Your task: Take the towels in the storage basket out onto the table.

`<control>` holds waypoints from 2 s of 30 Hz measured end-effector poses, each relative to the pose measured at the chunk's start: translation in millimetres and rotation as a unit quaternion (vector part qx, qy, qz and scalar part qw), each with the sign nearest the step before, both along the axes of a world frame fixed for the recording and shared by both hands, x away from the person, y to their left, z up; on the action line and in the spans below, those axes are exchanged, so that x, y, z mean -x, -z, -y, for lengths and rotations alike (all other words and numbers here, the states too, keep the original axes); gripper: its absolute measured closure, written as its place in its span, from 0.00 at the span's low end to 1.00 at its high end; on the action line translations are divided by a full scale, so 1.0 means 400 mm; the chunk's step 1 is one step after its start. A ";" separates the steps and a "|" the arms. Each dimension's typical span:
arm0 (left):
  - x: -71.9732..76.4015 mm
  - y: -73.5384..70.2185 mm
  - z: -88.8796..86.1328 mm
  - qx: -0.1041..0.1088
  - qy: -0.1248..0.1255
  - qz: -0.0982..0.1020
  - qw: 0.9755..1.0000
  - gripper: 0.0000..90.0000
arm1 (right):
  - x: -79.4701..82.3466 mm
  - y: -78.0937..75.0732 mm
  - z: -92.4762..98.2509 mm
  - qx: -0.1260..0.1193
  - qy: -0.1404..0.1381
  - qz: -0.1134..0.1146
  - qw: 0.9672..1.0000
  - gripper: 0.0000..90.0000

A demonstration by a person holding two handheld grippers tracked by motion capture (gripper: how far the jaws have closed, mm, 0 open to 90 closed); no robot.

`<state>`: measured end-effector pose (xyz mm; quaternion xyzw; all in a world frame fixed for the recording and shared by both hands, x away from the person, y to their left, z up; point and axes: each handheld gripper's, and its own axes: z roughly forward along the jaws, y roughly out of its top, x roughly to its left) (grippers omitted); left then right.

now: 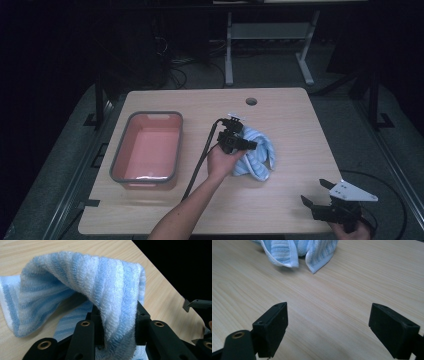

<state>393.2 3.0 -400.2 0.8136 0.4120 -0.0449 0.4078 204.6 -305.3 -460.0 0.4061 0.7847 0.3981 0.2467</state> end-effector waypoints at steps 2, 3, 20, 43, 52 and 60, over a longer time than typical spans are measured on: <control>0.003 0.006 0.004 0.001 -0.001 0.000 1.000 0.75 | 0.000 0.000 -0.002 -0.001 0.000 0.000 1.000 0.17; 0.004 0.009 0.005 -0.003 0.002 -0.001 1.000 0.74 | 0.000 0.000 -0.002 0.000 -0.001 0.000 1.000 0.17; 0.015 0.040 0.013 -0.016 -0.001 -0.001 1.000 0.59 | 0.004 0.000 0.001 0.003 -0.002 0.004 1.000 0.17; 0.051 0.010 -0.060 0.003 -0.011 0.022 1.000 0.42 | 0.003 0.001 -0.006 0.007 0.000 -0.001 1.000 0.17; 0.073 -0.004 -0.086 0.012 -0.010 0.031 0.999 0.41 | 0.001 0.002 -0.008 0.014 -0.002 0.000 1.000 0.17; 0.089 -0.016 -0.115 0.011 -0.010 0.042 0.999 0.41 | 0.000 0.005 -0.008 0.012 0.003 -0.004 1.000 0.17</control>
